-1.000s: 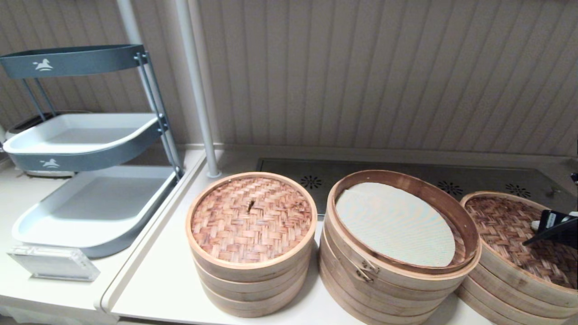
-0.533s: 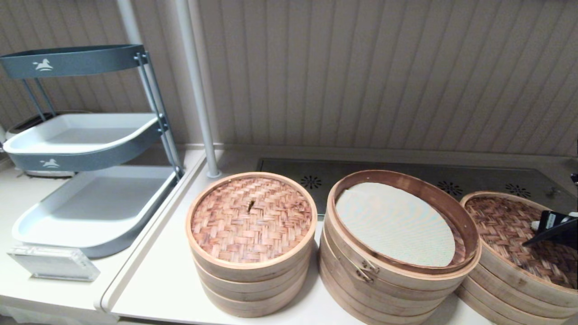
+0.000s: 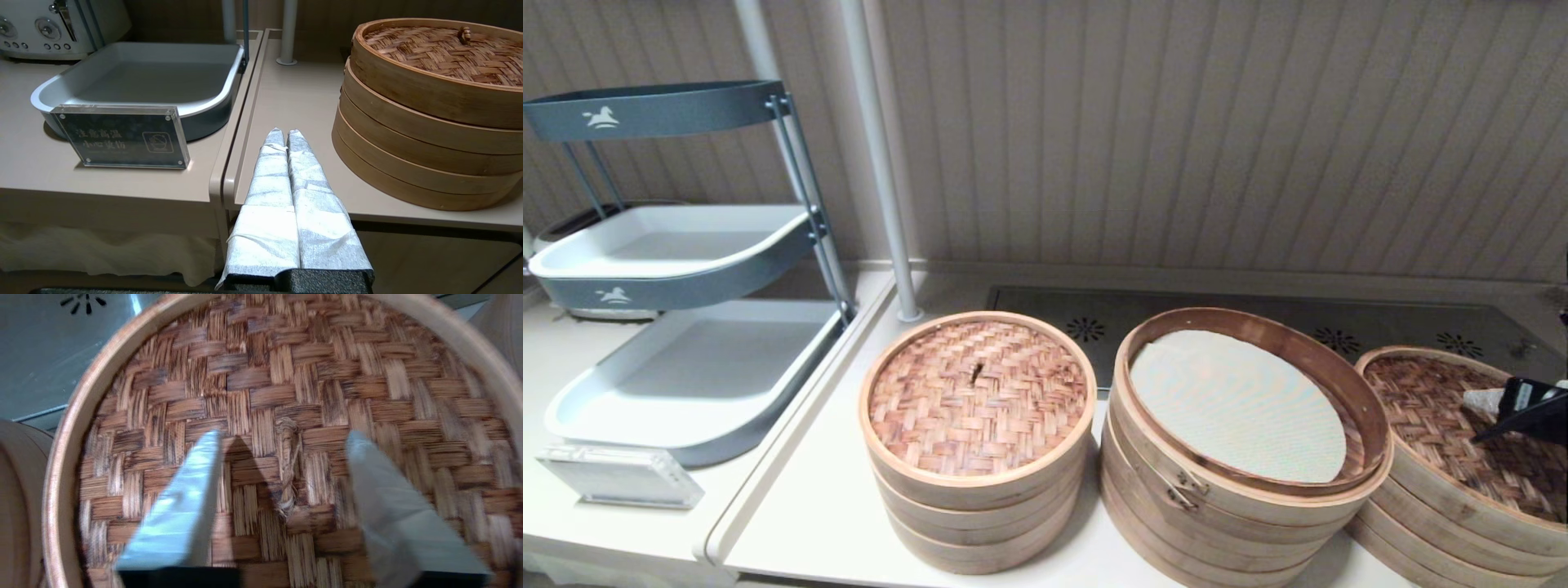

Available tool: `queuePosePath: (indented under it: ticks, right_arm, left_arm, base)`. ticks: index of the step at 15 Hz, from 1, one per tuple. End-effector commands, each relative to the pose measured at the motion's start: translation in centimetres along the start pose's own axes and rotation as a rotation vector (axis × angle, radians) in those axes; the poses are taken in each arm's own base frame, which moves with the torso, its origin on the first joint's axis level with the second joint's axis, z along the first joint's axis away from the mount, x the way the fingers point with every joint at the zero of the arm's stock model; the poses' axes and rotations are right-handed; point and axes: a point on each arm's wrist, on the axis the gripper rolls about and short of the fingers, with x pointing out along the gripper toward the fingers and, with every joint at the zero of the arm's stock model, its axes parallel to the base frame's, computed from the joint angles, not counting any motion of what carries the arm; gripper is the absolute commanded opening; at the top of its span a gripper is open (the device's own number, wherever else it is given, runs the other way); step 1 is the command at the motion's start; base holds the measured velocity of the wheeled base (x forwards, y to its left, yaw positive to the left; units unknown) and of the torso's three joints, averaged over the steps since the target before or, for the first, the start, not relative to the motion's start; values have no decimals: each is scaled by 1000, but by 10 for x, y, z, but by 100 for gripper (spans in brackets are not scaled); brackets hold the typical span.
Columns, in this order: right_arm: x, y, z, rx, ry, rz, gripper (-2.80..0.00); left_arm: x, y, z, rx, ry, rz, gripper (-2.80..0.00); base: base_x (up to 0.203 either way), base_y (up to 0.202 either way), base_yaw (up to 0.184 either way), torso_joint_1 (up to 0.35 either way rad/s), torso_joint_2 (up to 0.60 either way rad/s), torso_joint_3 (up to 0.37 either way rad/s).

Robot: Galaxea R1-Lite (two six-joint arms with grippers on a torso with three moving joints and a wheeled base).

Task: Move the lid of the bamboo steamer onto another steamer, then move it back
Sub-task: Put the steamer, then pick up the steamer

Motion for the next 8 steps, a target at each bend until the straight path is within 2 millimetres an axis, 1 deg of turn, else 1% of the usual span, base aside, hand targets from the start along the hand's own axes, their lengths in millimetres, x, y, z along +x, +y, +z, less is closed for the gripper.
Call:
queuePosePath:
  ticks: [1,4,5,6,8]
  right_arm:
    - [-16,3,7,-11,-53,2,0]
    - [-63,15,17,-40,-174,8,0]
    - [-82,20,19,-47,-197,13,0]
    - [-109,27,20,-58,-228,30,0]
    - [-159,39,15,-73,-253,70,0]
  left_arm:
    - [1,0,-7,0,24,-1,-280]
    - [1,0,-7,0,21,-1,-280]
    - [1,0,-7,0,22,-1,-280]
    - [1,0,-7,0,22,-1,-280]
    - [1,0,-7,0,22,0,-280]
  base:
    - [0,0,0,0,0,0]
    - [0,0,0,0,0,0]
    - [0,0,0,0,0,0]
    - [0,0,0,0,0,0]
    - [0,0,0,0,0,0]
